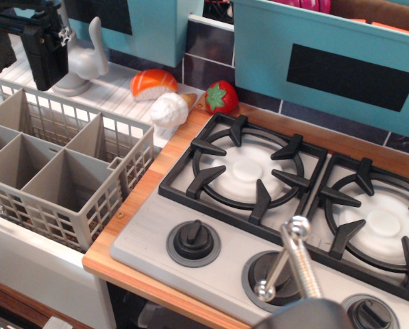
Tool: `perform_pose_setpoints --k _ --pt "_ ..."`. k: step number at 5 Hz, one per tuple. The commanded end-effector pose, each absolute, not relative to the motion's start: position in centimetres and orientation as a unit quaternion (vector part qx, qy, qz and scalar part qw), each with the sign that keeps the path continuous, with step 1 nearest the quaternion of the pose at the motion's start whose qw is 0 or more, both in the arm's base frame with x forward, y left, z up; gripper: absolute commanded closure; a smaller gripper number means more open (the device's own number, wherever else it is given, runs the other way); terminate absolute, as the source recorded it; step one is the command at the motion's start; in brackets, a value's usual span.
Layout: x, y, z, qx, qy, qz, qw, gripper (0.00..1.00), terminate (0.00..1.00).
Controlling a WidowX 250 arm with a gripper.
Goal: Move drying rack out of sink
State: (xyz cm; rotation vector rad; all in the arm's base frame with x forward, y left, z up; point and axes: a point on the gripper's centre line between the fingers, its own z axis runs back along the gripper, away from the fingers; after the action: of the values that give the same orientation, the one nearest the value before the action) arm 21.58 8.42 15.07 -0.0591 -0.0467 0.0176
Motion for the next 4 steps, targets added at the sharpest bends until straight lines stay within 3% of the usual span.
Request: perform_pose_setpoints --k 1,2,4 --pt "21.6 8.4 15.1 -0.030 -0.023 0.009 0.999 0.00 0.00" --pt "21.0 8.5 10.8 -0.008 -0.035 0.011 0.999 0.00 0.00" --pt "21.5 9.3 5.5 0.019 -0.064 0.006 0.998 0.00 0.00"
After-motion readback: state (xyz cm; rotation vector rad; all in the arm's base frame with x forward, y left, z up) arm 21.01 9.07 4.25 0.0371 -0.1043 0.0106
